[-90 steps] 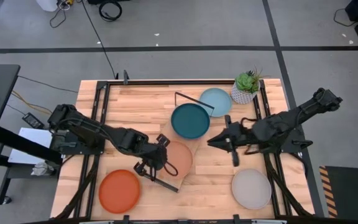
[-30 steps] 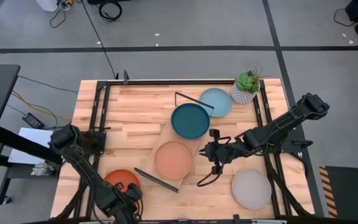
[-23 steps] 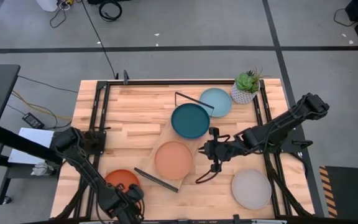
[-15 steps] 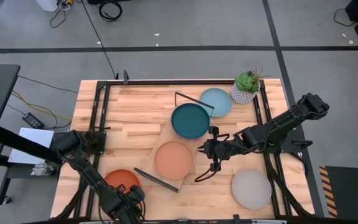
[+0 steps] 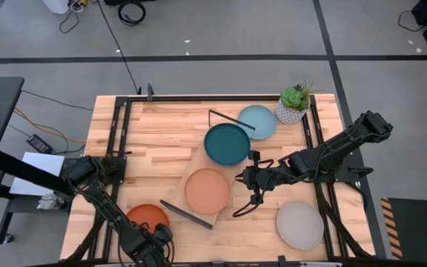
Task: Place and stack plates onto a shelf
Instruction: Stack the orange plate on top of the dark blue plate on the shelf
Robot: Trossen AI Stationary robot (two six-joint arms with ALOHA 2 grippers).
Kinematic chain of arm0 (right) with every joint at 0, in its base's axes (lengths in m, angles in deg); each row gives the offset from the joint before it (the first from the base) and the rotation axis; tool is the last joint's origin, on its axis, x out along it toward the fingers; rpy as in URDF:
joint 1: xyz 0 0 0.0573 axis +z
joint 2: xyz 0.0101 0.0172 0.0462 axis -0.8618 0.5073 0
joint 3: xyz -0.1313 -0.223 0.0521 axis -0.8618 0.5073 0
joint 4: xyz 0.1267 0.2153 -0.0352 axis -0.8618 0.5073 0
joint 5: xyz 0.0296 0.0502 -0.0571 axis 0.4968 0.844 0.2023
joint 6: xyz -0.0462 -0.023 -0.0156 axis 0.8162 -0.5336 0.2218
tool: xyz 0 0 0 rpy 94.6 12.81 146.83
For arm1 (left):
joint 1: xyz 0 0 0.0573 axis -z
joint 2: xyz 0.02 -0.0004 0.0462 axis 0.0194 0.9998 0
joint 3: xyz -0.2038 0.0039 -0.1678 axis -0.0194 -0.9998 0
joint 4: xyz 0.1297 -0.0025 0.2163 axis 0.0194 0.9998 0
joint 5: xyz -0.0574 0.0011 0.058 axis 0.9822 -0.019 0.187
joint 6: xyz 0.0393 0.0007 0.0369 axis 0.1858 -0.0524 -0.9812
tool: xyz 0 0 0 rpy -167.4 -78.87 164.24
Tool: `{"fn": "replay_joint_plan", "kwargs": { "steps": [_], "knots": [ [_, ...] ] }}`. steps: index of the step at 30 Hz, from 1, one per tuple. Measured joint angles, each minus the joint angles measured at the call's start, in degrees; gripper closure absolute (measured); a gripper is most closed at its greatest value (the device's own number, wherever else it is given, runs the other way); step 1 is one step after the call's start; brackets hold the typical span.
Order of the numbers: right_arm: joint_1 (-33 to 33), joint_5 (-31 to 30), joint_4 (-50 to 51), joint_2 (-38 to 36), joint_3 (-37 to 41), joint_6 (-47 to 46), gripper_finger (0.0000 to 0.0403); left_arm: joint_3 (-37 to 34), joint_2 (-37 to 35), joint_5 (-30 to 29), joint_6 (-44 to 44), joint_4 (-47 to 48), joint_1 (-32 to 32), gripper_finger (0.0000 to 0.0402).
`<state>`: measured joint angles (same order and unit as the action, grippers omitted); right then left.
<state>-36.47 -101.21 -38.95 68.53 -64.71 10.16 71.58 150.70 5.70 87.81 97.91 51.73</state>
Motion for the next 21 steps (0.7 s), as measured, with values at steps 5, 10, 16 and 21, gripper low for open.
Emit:
{"fn": "replay_joint_plan", "kwargs": {
  "steps": [5,10,16,21],
  "knots": [
    [0.0,0.1,-0.5,0.0,0.0,0.0,0.0358,0.0,-3.2,4.9,-3.7,-5.6,0.0,0.0379],
    [0.0,0.2,-1.2,0.0,0.0,0.4,0.0358,0.0,-10.4,3.3,-12.2,-10.4,1.0,0.0383],
    [0.0,0.2,-1.3,0.0,0.0,0.5,0.0358,0.0,-19.9,-4.5,-14.8,-10.4,1.6,0.0385],
    [0.0,0.2,-1.4,0.0,0.0,0.6,0.0358,0.0,-25.8,-6.8,-20.6,-10.4,1.9,0.0385]
  ]
}}
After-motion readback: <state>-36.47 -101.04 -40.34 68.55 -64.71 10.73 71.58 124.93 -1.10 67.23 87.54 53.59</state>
